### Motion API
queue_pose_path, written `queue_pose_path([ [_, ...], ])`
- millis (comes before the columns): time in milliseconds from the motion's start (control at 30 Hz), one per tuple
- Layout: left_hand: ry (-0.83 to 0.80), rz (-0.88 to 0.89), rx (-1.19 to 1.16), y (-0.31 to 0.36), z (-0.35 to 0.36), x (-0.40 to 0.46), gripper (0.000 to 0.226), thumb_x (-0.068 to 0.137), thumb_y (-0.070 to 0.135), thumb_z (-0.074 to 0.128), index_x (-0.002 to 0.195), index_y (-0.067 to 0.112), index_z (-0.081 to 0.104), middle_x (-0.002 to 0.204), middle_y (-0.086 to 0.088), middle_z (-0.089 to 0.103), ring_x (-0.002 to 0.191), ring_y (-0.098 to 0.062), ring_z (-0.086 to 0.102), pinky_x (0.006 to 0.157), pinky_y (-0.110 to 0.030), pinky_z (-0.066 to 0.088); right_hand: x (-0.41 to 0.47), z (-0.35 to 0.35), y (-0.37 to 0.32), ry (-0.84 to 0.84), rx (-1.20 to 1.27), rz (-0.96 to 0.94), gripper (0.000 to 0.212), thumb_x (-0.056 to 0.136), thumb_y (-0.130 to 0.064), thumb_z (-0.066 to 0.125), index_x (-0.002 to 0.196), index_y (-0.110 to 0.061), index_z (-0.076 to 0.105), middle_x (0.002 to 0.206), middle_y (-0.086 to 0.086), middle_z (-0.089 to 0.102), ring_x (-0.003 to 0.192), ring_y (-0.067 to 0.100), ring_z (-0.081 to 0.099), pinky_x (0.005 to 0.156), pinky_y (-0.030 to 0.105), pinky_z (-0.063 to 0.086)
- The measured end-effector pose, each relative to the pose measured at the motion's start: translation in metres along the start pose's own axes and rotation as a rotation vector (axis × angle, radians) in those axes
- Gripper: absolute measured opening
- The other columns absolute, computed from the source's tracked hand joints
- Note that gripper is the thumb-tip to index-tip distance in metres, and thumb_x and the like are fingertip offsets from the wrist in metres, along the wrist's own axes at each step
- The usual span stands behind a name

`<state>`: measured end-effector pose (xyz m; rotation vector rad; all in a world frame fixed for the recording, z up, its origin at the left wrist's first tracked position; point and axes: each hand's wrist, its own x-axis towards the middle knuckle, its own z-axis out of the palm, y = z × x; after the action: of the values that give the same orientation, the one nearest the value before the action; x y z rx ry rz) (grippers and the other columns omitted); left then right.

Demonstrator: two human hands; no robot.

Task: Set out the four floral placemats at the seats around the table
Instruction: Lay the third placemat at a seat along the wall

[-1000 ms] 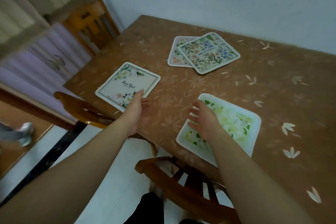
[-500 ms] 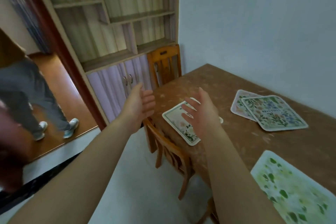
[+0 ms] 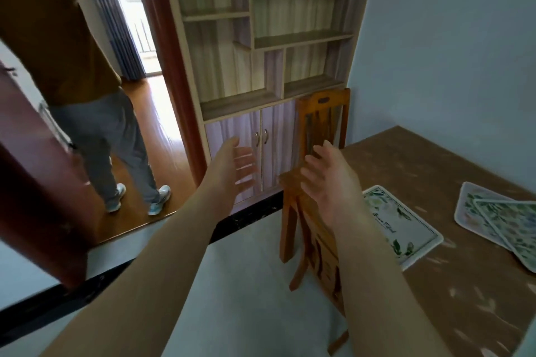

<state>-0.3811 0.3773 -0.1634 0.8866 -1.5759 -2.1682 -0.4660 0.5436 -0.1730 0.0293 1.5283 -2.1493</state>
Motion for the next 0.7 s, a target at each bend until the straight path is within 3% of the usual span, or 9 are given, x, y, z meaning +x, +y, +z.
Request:
queue_pose_path([
  [167, -0.002, 0.021, -0.022, 0.03, -0.003, 0.054, 0.048, 0.102, 0.05, 0.044, 0.122, 0.013, 0.067, 0.121, -0.009, 0.07, 0.112, -0.025, 0.065, 0.102, -0.048, 0.05, 0.049, 0.037, -0.014, -0.025, 0.025, -0.012, 0.051, 0.102, -0.045, 0.057, 0.147, -0.021, 0.057, 0.139, 0.002, 0.064, 0.127, 0.024, 0.06, 0.114, 0.049, 0.044],
  [400, -0.006, 0.061, 0.011, 0.065, 0.018, 0.173, 0.047, 0.098, 0.052, 0.048, 0.117, 0.015, 0.07, 0.116, -0.007, 0.074, 0.106, -0.023, 0.07, 0.09, -0.041, 0.056, 0.159, 0.071, -0.041, -0.049, 0.07, -0.042, 0.049, 0.105, -0.04, 0.052, 0.149, -0.019, 0.054, 0.144, 0.005, 0.061, 0.133, 0.025, 0.057, 0.114, 0.048, 0.044],
  [600, -0.007, 0.051, 0.069, 0.106, 0.054, 0.294, 0.05, 0.099, 0.052, 0.045, 0.117, 0.012, 0.069, 0.118, -0.008, 0.073, 0.105, -0.023, 0.071, 0.094, -0.043, 0.055, 0.276, 0.094, -0.081, -0.048, 0.131, -0.028, 0.051, 0.105, -0.039, 0.054, 0.151, -0.017, 0.052, 0.15, 0.006, 0.059, 0.137, 0.027, 0.055, 0.113, 0.044, 0.043],
  [700, -0.019, 0.063, 0.069, 0.118, 0.069, 0.345, 0.053, 0.098, 0.052, 0.045, 0.119, 0.01, 0.069, 0.12, -0.01, 0.073, 0.105, -0.024, 0.071, 0.094, -0.044, 0.055, 0.329, 0.099, -0.093, -0.015, 0.14, -0.032, 0.051, 0.105, -0.041, 0.053, 0.151, -0.017, 0.052, 0.15, 0.005, 0.059, 0.138, 0.027, 0.054, 0.119, 0.05, 0.039],
])
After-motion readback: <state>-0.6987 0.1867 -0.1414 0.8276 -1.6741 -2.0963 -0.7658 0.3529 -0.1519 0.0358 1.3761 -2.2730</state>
